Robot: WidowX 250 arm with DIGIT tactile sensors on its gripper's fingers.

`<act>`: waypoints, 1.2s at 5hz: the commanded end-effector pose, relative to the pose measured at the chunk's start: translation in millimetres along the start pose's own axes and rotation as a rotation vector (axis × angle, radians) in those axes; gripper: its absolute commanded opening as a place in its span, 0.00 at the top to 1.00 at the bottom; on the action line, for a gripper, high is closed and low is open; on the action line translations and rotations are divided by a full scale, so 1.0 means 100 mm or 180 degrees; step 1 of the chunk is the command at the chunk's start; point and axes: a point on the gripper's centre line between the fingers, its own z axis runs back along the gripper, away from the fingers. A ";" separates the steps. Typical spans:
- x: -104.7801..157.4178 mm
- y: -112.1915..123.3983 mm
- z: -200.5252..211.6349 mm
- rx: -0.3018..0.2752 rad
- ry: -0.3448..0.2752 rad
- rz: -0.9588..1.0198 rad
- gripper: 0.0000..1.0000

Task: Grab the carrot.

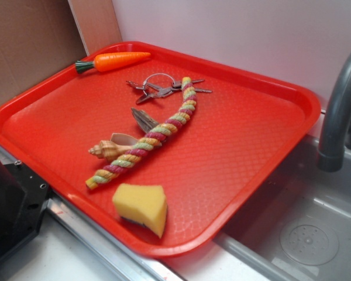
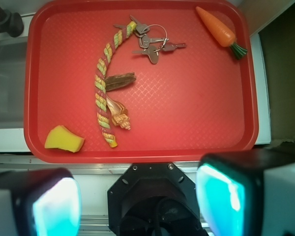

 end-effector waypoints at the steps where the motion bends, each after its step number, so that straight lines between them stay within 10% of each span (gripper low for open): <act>1: 0.00 0.00 0.00 0.0000 0.0000 0.0000 0.00; 3: 0.86 0.34 -0.58 0.0856 -0.0231 -0.0945 0.00; 6: 0.86 0.34 -0.58 0.0856 -0.0231 -0.0945 0.00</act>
